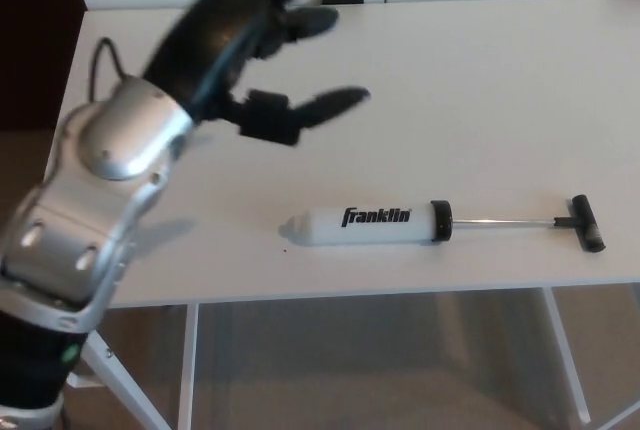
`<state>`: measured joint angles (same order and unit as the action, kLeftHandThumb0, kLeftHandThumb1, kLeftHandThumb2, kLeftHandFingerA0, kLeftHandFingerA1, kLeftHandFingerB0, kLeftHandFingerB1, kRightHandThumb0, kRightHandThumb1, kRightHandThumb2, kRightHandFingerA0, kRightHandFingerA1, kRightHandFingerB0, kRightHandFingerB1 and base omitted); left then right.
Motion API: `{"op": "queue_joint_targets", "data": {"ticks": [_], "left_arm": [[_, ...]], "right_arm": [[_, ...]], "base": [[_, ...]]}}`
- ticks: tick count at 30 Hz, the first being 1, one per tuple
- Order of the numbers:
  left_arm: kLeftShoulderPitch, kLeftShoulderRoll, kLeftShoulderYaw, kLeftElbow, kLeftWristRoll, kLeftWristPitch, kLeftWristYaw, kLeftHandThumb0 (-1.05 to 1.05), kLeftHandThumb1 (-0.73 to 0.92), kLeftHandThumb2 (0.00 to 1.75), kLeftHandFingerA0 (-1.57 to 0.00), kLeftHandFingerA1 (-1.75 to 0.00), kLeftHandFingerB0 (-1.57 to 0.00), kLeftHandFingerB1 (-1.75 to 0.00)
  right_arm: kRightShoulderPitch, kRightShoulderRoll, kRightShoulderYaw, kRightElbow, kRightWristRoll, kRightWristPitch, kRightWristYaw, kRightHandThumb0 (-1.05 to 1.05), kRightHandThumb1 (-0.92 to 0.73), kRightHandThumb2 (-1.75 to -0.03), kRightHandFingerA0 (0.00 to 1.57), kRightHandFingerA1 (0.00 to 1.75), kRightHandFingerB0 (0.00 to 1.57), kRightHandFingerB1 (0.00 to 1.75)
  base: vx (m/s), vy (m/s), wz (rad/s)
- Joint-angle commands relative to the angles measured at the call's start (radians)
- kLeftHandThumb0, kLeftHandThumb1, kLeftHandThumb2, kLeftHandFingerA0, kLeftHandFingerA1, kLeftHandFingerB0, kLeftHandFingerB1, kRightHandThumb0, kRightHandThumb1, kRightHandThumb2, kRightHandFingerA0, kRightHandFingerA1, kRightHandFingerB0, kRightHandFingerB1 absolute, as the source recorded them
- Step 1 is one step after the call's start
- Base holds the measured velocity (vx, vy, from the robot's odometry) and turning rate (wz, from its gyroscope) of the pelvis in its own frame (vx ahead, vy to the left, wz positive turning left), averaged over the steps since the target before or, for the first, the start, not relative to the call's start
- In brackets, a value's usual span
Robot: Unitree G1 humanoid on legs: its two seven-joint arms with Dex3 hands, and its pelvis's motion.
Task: The robot walks towards a desk on which an air pump is kept in the middle. It lifts it up and holds it with its left hand and uses its right hand to compress it by pushing its handle inwards.
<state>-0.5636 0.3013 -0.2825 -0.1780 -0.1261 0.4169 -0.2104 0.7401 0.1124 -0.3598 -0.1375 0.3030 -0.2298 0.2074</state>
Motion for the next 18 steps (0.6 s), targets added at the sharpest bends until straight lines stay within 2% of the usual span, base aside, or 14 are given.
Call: {"op": "queue_joint_targets", "data": {"ticks": [1, 6, 7, 8, 11, 12, 14, 18], "left_arm": [[-0.211, 0.124, -0.68, 0.27, 0.749, -0.075, -0.222, -0.74, 0.44, 0.77, -0.08, -0.39, -0.11, -0.25], [-0.229, 0.15, -0.74, 0.269, 0.805, -0.082, -0.238, -0.71, 0.42, 0.77, -0.07, -0.31, -0.09, -0.26], [-0.233, 0.155, -0.761, 0.274, 0.836, -0.085, -0.233, -0.58, 0.38, 0.79, 0.0, -0.33, -0.03, -0.32], [-0.237, 0.158, -0.777, 0.279, 0.855, -0.086, -0.228, -0.58, 0.38, 0.79, 0.0, -0.33, -0.03, -0.32], [-0.252, 0.165, -0.822, 0.299, 0.92, -0.101, -0.215, -0.59, 0.39, 0.79, -0.01, -0.31, -0.02, -0.3], [-0.265, 0.168, -0.845, 0.309, 0.952, -0.106, -0.214, -0.71, 0.43, 0.78, -0.07, -0.24, -0.07, -0.22], [-0.292, 0.17, -0.891, 0.333, 1.01, -0.111, -0.209, -0.77, 0.47, 0.81, -0.09, -0.22, -0.09, -0.21], [-0.315, 0.169, -0.926, 0.363, 1.054, -0.12, -0.184, -0.75, 0.46, 0.82, -0.08, -0.28, -0.08, -0.25]], "right_arm": [[0.058, 0.012, 0.044, 0.06, -0.095, -0.183, 0.03, -0.33, -0.62, -0.59, 0.87, 0.5, 0.67, 0.43], [0.042, 0.005, 0.042, 0.087, -0.088, -0.202, 0.039, -0.35, -0.62, -0.59, 0.88, 0.49, 0.65, 0.43], [0.038, 0.002, 0.042, 0.095, -0.096, -0.212, 0.036, -0.39, -0.61, -0.59, 0.88, 0.49, 0.66, 0.43], [0.037, 0.0, 0.042, 0.1, -0.103, -0.219, 0.033, -0.39, -0.61, -0.59, 0.88, 0.49, 0.66, 0.43], [0.031, -0.007, 0.039, 0.116, -0.094, -0.234, 0.046, -0.42, -0.57, -0.6, 0.88, 0.51, 0.63, 0.44], [0.033, -0.01, 0.04, 0.113, -0.092, -0.23, 0.048, -0.42, -0.58, -0.61, 0.88, 0.51, 0.64, 0.45], [0.032, -0.018, 0.041, 0.115, -0.088, -0.229, 0.054, -0.4, -0.59, -0.6, 0.87, 0.51, 0.64, 0.44], [0.023, -0.025, 0.041, 0.131, -0.079, -0.241, 0.067, -0.43, -0.56, -0.61, 0.9, 0.51, 0.66, 0.45]], "base": [[0.0, 0.0, 0.0], [0.0, 0.0, 0.0], [0.0, 0.0, 0.0], [0.0, 0.0, 0.0], [0.0, 0.0, 0.0], [0.0, 0.0, 0.0], [0.0, 0.0, 0.0], [0.0, 0.0, 0.0]]}}
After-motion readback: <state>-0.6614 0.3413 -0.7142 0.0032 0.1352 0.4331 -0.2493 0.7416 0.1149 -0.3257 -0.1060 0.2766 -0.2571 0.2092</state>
